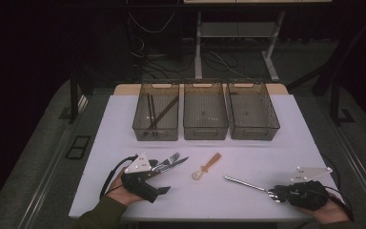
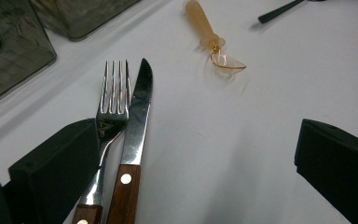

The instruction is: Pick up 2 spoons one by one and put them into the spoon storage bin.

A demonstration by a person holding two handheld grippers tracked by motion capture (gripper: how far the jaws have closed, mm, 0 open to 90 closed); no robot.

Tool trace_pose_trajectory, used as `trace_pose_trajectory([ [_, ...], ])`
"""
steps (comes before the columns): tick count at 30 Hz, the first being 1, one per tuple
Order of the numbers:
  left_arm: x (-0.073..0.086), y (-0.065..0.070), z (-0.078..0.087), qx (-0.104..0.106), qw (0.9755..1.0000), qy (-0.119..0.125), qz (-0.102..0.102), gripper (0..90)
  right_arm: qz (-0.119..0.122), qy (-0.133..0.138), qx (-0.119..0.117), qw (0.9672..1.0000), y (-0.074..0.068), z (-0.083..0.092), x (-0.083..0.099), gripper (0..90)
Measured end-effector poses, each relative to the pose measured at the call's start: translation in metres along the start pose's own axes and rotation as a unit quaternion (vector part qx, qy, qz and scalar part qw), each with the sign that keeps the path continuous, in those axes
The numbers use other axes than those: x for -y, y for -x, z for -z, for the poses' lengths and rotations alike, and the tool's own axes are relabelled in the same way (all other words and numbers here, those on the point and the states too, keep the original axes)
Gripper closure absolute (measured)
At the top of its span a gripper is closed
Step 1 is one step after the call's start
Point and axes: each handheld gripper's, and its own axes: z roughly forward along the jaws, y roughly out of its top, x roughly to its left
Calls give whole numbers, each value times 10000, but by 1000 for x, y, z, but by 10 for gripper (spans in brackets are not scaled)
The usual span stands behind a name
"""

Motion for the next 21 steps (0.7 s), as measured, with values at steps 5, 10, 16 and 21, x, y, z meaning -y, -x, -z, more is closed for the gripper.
trace_pose_trajectory([
  [5,0,0,0,3,10000,1,-5,0,-80,103,-176,9998,1,2,-1,877],
  [10,0,0,0,5,10000,9,5,0,-81,133,-199,9997,0,3,-2,885],
  [16,0,0,0,8,10000,9,12,0,-90,231,-117,9996,3,3,-5,885],
  [21,0,0,0,12,10000,8,-1,0,-175,362,-38,9992,9,5,-9,885],
])
